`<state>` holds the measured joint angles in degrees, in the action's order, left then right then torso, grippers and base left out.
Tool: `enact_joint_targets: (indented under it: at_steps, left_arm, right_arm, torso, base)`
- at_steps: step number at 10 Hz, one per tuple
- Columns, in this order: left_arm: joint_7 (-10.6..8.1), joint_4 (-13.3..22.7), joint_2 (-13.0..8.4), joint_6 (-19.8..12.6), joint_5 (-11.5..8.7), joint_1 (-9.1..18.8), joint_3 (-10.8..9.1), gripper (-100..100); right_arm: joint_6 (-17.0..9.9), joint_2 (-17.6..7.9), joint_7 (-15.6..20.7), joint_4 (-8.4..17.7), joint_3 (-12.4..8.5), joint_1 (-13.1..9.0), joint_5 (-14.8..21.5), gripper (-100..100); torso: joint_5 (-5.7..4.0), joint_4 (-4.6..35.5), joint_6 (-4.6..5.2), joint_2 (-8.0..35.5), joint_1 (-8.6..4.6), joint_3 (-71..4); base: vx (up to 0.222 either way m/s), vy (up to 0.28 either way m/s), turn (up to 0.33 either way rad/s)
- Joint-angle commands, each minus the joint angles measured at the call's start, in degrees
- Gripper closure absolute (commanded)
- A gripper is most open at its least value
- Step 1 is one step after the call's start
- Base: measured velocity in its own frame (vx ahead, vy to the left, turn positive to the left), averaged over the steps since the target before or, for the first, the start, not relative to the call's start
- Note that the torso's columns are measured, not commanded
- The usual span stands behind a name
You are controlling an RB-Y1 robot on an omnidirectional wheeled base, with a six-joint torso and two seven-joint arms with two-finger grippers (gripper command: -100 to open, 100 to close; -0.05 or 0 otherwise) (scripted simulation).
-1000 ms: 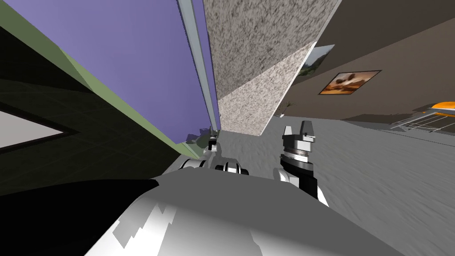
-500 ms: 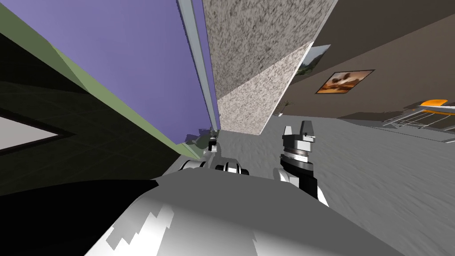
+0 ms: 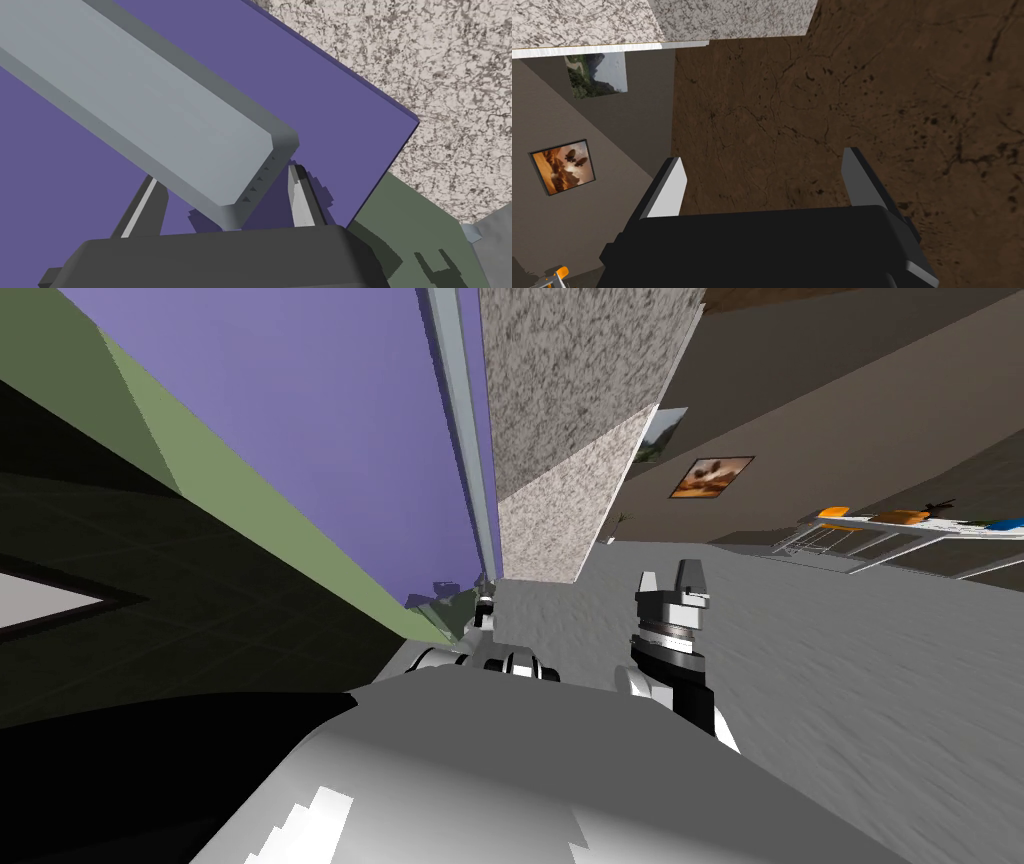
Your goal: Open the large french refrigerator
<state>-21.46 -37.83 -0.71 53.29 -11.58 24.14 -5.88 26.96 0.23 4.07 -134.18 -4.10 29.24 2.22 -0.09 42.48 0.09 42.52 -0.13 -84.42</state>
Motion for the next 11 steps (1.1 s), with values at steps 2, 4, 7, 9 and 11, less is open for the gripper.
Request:
enact_joint_targets:
  at_steps: [2, 4, 7, 9, 11]
  left_arm:
    - [-1.44, -0.1, 0.9, -0.5, 1.3, 0.1, 2.79, 100]
    - [-2.38, -0.1, 1.3, -0.6, 2.1, 0.4, 4.27, 100]
    - [-1.18, -1.2, 1.1, -4.7, 1.3, 3.0, 2.9, -100]
    - [-1.06, -1.4, 1.0, -5.6, 1.2, 3.8, 2.75, -100]
    - [-0.82, -1.8, 1.0, -7.4, 0.9, 5.4, 2.44, -100]
  right_arm:
    - [0.0, 0.0, 0.0, 0.0, 0.0, 0.0, 0.0, 0]
    - [0.0, 0.0, 0.0, 0.0, 0.0, 0.0, 0.0, 0]
    - [0.0, 0.0, 0.0, 0.0, 0.0, 0.0, 0.0, 0]
    - [0.0, 0.0, 0.0, 0.0, 0.0, 0.0, 0.0, 0]
    - [0.0, 0.0, 0.0, 0.0, 0.0, 0.0, 0.0, 0]
  torso:
    - [0.01, -0.1, 0.02, -0.3, 0.01, -0.2]
    - [0.03, 0.0, -0.08, -0.1, 0.06, -0.1]
    - [-0.05, 0.0, -0.1, -0.5, -0.19, -0.3]
    - [-0.05, 0.1, 0.11, -0.2, -0.13, -0.2]
    - [-0.04, 0.3, 0.12, 0.2, -0.12, 0.1]
  base:
    - [-0.163, 0.129, -0.139]
    - [-0.152, 0.126, -0.085]
    - [-0.071, 0.009, 0.046]
    - [-0.017, -0.011, 0.026]
    - [-0.031, 0.002, 0.03]
